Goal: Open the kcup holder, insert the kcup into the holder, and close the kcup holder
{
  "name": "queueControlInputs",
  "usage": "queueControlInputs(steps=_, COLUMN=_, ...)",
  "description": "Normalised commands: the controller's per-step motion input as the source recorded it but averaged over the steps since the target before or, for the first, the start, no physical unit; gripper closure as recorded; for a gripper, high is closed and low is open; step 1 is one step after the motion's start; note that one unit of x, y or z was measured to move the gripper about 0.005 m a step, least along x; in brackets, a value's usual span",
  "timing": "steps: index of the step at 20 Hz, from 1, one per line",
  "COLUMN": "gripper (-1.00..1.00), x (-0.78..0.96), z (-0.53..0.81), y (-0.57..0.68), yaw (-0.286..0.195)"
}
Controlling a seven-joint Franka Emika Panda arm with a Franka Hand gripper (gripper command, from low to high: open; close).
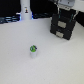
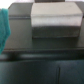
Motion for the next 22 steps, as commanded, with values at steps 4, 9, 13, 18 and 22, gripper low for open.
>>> queueControlInputs(steps=4, gripper=-1.0, x=-0.37, z=-0.39, y=0.11, yaw=-0.105)
queueControlInputs(steps=9, gripper=-1.0, x=-0.45, z=-0.41, y=0.02, yaw=-0.046)
queueControlInputs(steps=13, gripper=-1.0, x=-0.27, z=-0.16, y=-0.01, yaw=-0.014)
queueControlInputs(steps=18, gripper=-1.0, x=-0.39, z=0.33, y=-0.36, yaw=-0.016)
queueControlInputs(steps=22, gripper=-1.0, x=-0.25, z=-0.21, y=-0.07, yaw=-0.014)
